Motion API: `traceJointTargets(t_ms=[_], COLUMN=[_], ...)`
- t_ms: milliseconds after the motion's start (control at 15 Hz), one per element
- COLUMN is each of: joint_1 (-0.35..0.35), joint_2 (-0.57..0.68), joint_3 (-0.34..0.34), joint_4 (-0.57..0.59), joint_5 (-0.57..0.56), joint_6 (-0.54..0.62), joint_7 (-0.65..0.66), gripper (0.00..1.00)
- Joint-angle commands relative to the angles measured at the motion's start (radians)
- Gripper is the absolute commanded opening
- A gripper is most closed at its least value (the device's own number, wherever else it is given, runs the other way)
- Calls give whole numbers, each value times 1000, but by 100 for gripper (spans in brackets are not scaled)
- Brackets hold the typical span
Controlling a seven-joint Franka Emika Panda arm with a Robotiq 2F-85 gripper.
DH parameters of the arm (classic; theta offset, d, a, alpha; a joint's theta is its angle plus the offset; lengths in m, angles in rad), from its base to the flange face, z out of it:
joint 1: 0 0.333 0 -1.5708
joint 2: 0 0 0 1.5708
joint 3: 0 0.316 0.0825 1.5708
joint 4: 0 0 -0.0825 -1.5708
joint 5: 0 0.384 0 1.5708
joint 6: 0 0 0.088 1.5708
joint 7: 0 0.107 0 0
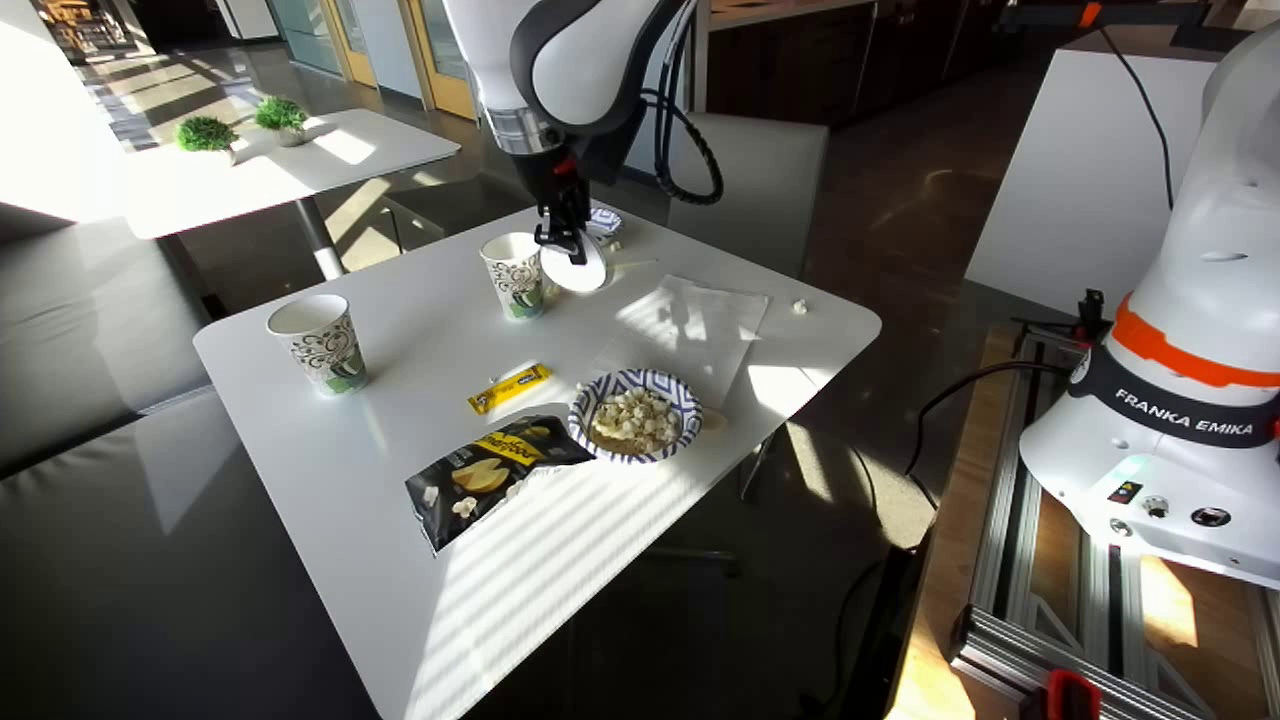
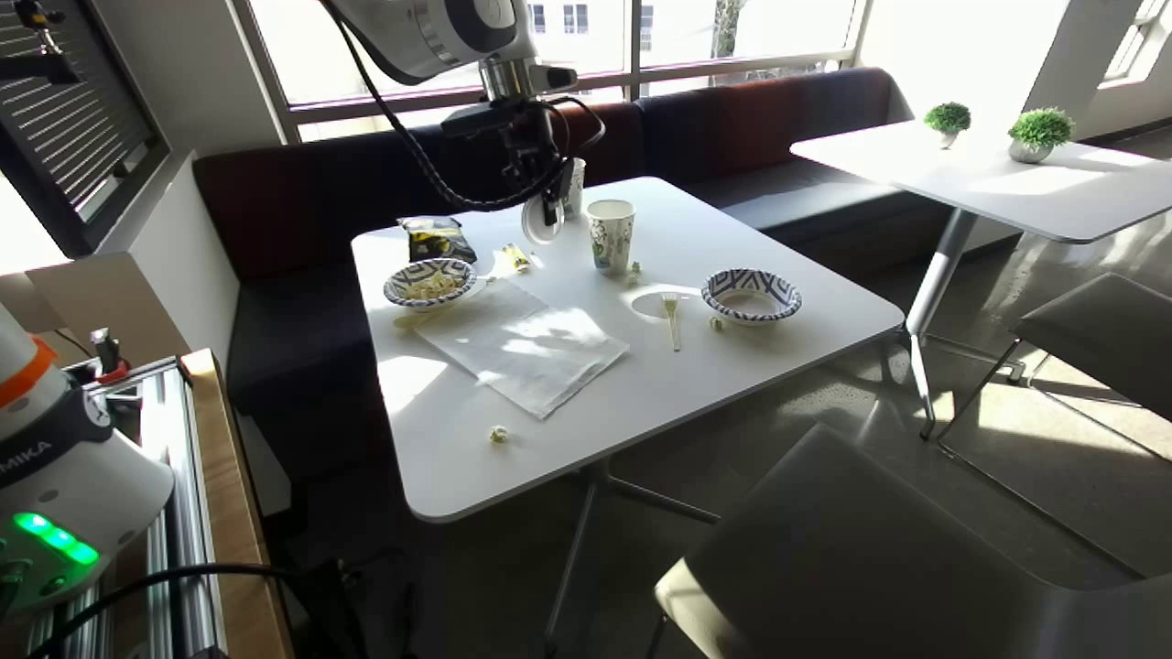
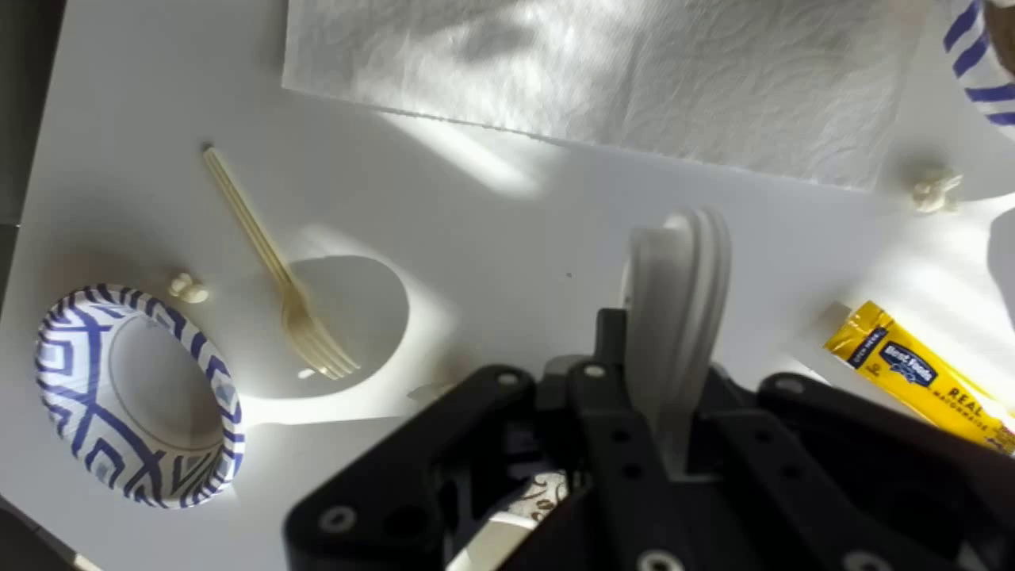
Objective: Put the white lid on top of the coffee cup on the right.
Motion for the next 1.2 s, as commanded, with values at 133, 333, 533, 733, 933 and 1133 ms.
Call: traceJointTargets(t_ms=[133,333,533,733,933,1133], joint_1=[112,116,92,77,63,54], joint_2=[-59,-34,46,162,272,357], joint_3=[-7,9,6,-8,13,47], joint_4=[34,93,167,266,366,446], joint_5=[-276,-453,-659,-868,-961,-946], joint_6=[-229,-307,-290,-273,-275,-268], joint_7=[295,348,386,506,633,666], gripper=[3,4,3,3,3,3])
